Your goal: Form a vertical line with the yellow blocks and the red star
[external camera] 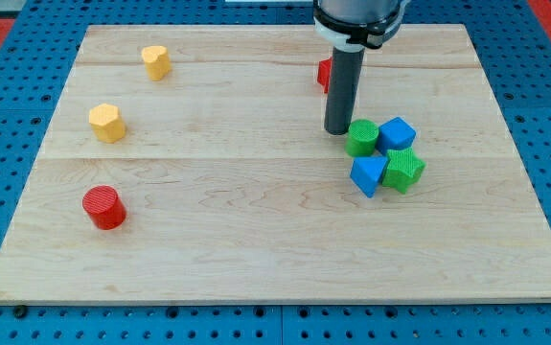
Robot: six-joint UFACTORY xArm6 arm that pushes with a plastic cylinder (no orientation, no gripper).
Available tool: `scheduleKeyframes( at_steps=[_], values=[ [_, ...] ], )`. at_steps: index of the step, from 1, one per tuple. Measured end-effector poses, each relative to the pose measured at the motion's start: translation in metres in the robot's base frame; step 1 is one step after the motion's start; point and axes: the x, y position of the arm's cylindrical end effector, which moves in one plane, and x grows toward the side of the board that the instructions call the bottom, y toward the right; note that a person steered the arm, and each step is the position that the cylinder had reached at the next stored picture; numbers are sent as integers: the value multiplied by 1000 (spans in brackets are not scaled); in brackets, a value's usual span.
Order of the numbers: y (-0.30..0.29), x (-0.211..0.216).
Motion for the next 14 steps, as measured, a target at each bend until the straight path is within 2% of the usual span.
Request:
scheduleKeyframes(
  at_steps=[1,3,4,6,7,8,9,10,12,13,14],
  values=[
    [4,-31],
    [51,-56],
    [32,-76],
    [-55,-88],
    [-52,-106],
    [-19,-114],
    [48,-119],
    [45,-146],
    [-67,-146],
    [-100,-146],
    [-104,-146]
  ],
)
